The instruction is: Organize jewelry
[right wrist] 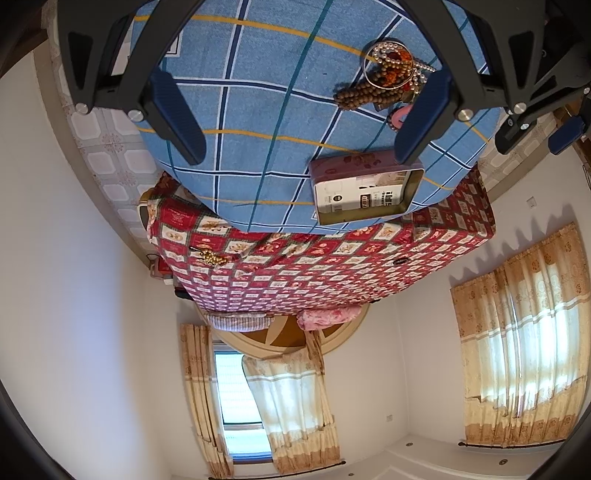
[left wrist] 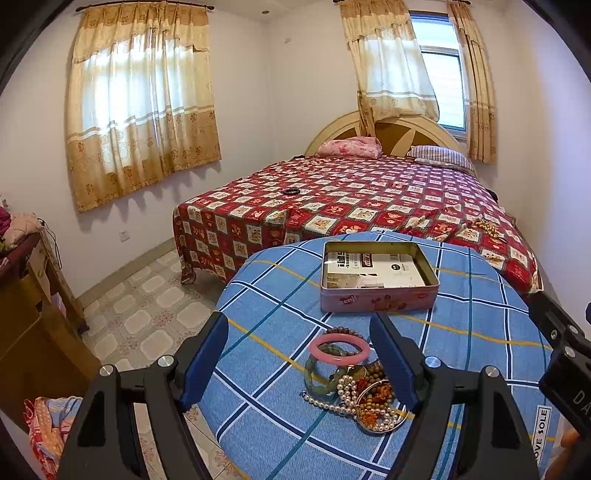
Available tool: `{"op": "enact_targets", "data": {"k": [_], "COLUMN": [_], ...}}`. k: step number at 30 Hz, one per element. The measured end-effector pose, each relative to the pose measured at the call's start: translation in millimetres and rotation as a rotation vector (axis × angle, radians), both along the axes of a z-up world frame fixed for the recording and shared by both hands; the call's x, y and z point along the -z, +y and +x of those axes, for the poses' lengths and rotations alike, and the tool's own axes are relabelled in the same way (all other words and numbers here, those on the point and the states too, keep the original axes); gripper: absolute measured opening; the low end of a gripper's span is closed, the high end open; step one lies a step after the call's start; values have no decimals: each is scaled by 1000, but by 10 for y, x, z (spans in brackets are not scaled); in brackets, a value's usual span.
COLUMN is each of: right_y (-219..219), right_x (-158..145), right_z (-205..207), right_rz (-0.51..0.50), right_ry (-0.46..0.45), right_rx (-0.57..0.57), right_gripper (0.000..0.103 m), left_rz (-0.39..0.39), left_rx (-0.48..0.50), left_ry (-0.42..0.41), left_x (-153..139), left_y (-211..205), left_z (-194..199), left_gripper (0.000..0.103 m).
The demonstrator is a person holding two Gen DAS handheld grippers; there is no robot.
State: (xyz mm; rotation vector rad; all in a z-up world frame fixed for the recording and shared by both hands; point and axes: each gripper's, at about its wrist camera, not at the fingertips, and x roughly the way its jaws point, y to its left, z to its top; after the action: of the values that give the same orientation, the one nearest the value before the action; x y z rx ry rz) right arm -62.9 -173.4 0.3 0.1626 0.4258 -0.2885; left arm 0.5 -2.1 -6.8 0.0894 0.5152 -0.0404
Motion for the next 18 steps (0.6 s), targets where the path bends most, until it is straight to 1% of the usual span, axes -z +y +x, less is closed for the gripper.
{"op": "enact_targets", "data": {"k": [18], "right_y": [5], "right_x": [15], "right_z": [2], "right_rz": [0], "right_ry": [6], "right_rx": [-4], "right_gripper": [103], "left_rz": [3], "left_rx": [4], "left_ry": [10], "left_x": [9], "left_y": [13], "left_z": [17], "left_gripper": [79]}}
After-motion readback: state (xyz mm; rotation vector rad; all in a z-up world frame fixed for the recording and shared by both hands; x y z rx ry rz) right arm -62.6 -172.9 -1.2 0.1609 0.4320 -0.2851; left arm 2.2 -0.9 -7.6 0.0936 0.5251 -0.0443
